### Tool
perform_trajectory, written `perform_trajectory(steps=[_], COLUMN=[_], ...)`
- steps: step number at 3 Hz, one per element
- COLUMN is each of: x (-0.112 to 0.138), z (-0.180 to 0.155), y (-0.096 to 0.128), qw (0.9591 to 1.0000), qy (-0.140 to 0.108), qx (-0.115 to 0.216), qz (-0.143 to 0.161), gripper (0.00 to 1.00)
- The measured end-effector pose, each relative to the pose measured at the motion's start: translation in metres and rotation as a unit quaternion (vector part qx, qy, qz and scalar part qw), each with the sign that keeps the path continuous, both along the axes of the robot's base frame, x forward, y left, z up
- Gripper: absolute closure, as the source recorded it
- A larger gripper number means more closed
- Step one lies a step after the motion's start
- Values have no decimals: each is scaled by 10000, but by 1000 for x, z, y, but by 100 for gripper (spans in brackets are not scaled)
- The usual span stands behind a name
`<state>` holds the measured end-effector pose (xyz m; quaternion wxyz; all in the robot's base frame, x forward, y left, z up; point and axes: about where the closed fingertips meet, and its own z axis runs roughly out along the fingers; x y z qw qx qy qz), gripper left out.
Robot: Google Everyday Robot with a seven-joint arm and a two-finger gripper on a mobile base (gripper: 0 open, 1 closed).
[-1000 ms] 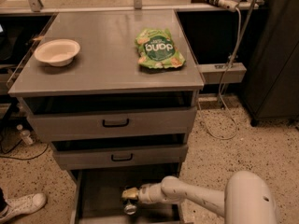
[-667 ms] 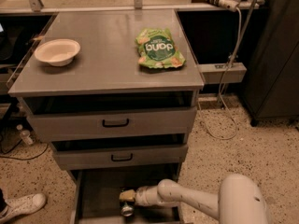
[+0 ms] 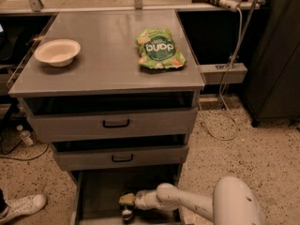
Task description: Place green can into bottom drawer
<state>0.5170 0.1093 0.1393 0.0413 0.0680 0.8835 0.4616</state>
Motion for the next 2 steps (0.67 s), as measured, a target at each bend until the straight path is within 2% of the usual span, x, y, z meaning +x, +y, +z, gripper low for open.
perform_trajectory(steps=[1, 2], x=[-7, -7], z=[-10, -10], y=[1, 1], qw=[9999, 9999], qy=[128, 128], qx=[-28, -28], qz=[-1, -1], gripper=[100, 79])
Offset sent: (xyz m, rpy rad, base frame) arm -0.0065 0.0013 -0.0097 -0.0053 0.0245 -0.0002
